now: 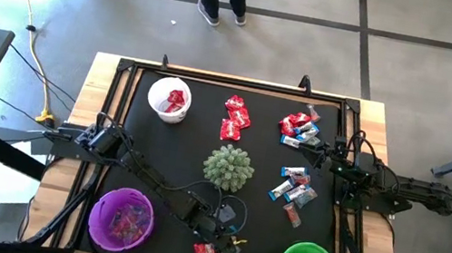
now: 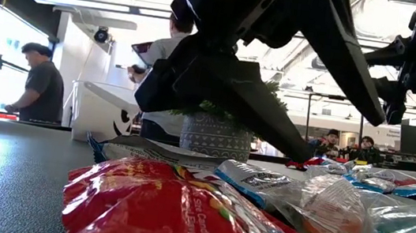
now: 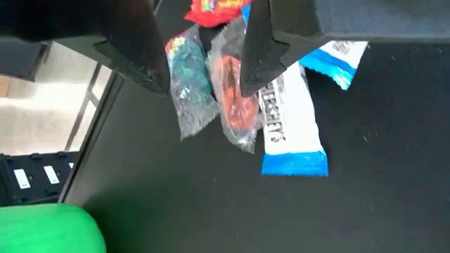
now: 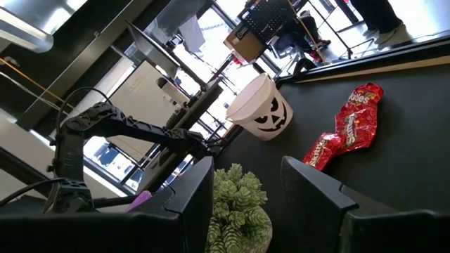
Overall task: Organize candy in baskets
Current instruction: Put the orange gummy into the purple bucket
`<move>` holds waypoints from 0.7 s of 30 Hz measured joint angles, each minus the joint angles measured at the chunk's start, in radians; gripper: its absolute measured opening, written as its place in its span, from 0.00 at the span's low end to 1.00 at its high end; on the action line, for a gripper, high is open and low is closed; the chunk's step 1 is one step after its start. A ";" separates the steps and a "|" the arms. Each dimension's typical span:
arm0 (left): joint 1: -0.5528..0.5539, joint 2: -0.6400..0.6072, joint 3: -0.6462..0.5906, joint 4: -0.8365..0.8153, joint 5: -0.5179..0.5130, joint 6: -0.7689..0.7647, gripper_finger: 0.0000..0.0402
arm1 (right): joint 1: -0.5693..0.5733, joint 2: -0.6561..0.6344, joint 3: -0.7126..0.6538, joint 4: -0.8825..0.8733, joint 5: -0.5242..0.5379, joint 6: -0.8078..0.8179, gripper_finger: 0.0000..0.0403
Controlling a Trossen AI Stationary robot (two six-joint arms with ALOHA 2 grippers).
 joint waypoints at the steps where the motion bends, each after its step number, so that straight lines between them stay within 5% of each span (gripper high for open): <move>1: 0.000 0.005 0.000 0.008 0.008 -0.006 0.40 | 0.000 0.000 0.000 0.000 0.000 0.000 0.40; 21: -0.008 0.078 0.003 0.059 0.071 -0.034 0.40 | 0.000 0.000 0.000 0.000 -0.002 0.000 0.40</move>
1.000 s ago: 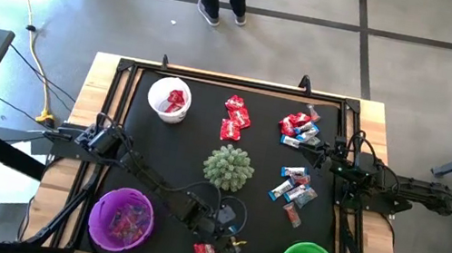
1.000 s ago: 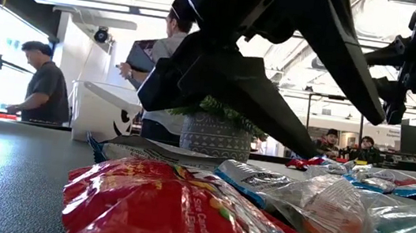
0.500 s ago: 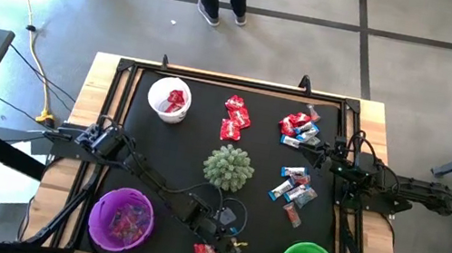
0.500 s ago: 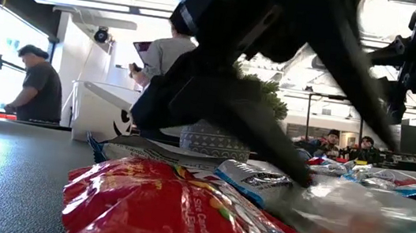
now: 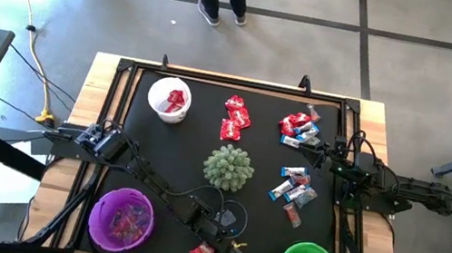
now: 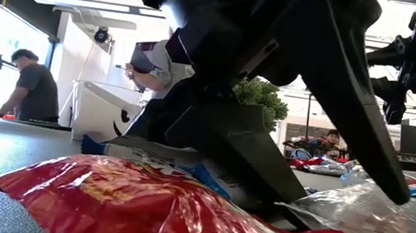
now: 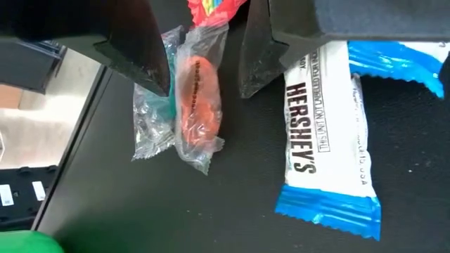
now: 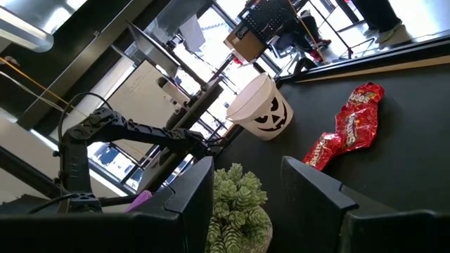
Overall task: Organize candy in baskets
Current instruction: Put the orange gummy into the purple bucket
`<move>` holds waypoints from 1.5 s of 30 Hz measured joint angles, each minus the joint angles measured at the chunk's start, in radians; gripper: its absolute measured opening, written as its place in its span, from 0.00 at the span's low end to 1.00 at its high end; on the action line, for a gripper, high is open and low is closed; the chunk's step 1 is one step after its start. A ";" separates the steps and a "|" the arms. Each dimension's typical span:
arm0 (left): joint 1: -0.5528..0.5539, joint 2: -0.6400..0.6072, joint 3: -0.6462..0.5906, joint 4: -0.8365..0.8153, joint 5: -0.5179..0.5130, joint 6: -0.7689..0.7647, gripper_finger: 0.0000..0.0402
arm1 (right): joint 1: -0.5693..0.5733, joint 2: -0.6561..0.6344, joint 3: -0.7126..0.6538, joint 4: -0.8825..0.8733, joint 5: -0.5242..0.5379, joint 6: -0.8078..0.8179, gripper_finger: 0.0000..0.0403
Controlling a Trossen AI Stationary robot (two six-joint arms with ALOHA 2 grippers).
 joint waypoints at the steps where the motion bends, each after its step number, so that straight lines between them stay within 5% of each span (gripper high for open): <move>1: 0.000 0.000 0.000 -0.001 0.000 0.000 0.40 | 0.000 0.000 0.000 0.000 0.000 0.000 0.40; 6: 0.000 0.002 0.000 -0.005 -0.002 0.000 0.34 | 0.000 0.000 0.000 0.000 0.000 0.000 0.40; 17: 0.000 0.006 -0.002 -0.003 0.025 -0.002 0.02 | 0.000 0.000 0.000 0.000 0.000 0.000 0.40; 32: -0.002 0.008 0.100 -0.065 0.079 -0.001 0.00 | 0.000 0.000 0.000 0.000 0.000 0.000 0.40; 45: -0.023 -0.114 0.311 -0.653 0.037 0.096 0.01 | 0.000 0.000 0.000 -0.001 -0.003 0.000 0.40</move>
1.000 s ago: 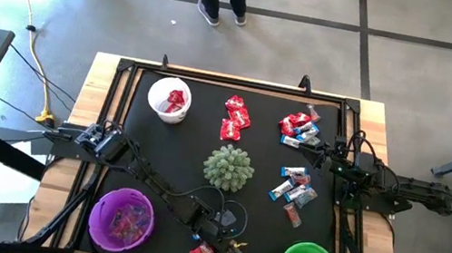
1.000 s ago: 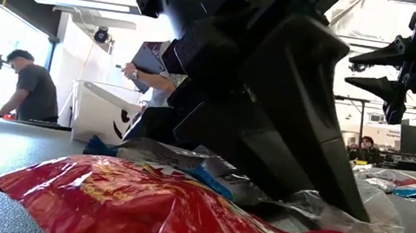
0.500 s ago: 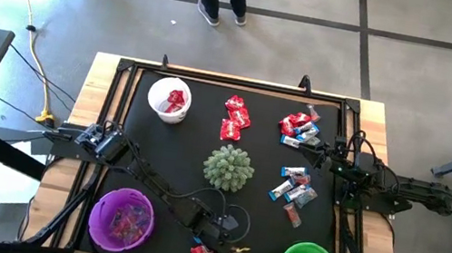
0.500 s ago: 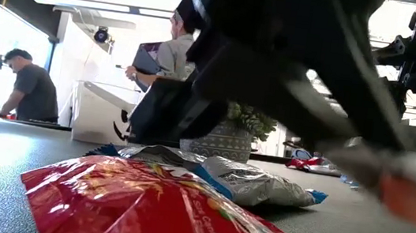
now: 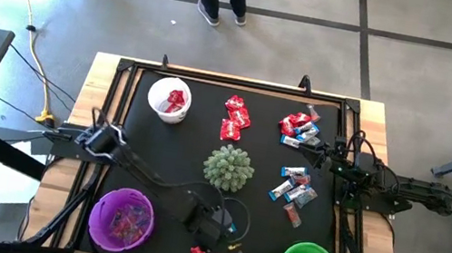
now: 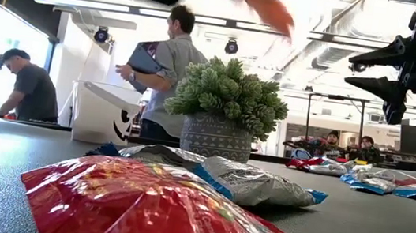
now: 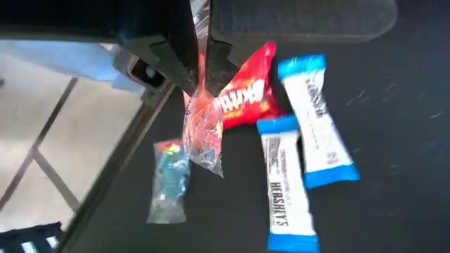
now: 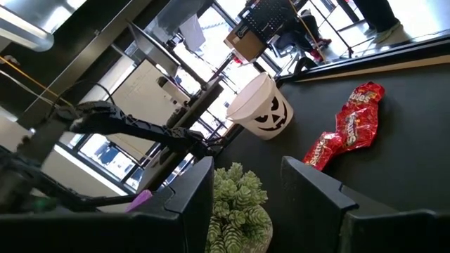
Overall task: Organize candy in baskets
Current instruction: Put the orange gummy into the purple bucket
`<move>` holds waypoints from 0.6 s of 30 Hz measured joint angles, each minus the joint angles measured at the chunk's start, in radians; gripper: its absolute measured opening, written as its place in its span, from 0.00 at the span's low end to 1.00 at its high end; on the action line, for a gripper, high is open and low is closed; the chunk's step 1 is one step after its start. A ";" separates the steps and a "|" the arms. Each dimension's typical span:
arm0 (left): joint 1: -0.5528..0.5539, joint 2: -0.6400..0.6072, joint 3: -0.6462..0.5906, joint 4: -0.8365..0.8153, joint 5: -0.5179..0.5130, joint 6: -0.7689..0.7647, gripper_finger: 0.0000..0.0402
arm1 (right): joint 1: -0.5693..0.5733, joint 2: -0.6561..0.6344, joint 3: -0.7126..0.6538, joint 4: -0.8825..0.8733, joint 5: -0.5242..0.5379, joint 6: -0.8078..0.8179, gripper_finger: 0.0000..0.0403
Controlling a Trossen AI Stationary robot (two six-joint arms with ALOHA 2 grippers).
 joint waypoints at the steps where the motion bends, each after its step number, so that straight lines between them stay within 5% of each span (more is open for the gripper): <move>1: -0.007 -0.020 0.007 -0.038 -0.015 0.000 0.01 | 0.000 0.000 0.000 -0.001 -0.002 0.000 0.40; 10: -0.137 -0.220 0.021 -0.384 -0.188 -0.159 0.01 | 0.000 0.014 0.000 0.000 -0.005 0.000 0.40; 18: -0.297 -0.308 0.021 -0.630 -0.206 -0.442 0.01 | 0.000 0.020 0.000 -0.001 -0.005 0.000 0.40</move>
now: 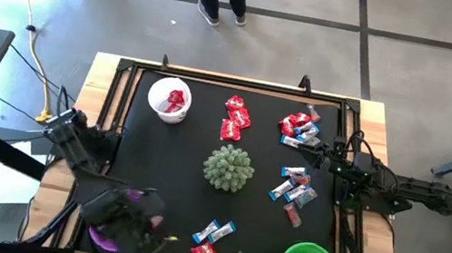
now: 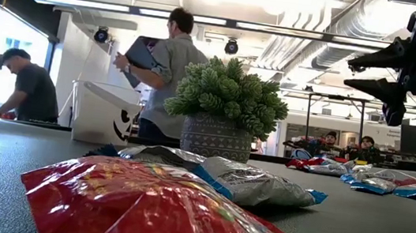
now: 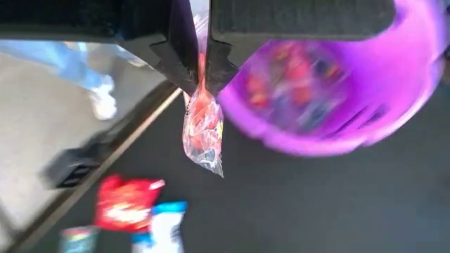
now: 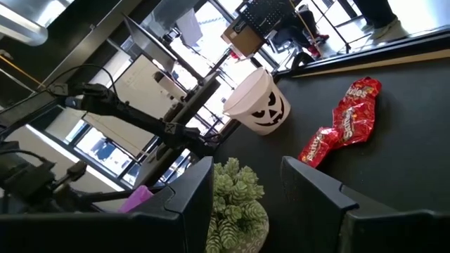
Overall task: Organize candy in baskets
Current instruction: Put the orange gummy into the purple bucket
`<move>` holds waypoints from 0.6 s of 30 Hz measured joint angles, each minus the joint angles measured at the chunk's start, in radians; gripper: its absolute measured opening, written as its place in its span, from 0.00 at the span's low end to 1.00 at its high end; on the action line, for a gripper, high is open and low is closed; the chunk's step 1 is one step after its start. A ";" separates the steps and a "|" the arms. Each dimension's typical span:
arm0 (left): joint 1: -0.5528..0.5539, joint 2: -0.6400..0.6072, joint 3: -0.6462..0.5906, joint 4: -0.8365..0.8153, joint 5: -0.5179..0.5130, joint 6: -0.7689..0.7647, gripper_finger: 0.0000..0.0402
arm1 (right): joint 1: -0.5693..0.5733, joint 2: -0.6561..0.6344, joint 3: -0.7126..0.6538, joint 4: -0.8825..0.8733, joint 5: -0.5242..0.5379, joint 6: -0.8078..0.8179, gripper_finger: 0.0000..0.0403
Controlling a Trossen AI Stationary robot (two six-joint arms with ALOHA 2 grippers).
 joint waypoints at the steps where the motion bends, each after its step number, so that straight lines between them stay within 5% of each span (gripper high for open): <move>1: -0.018 -0.001 0.000 -0.035 0.000 -0.044 0.01 | 0.000 0.000 0.000 0.000 0.000 0.000 0.40; 10: -0.130 -0.035 -0.093 -0.074 0.016 -0.282 0.04 | 0.000 0.000 0.000 0.000 0.000 0.000 0.40; 18: -0.133 -0.073 -0.184 -0.074 0.015 -0.370 0.18 | 0.000 0.000 0.000 0.000 0.000 0.000 0.40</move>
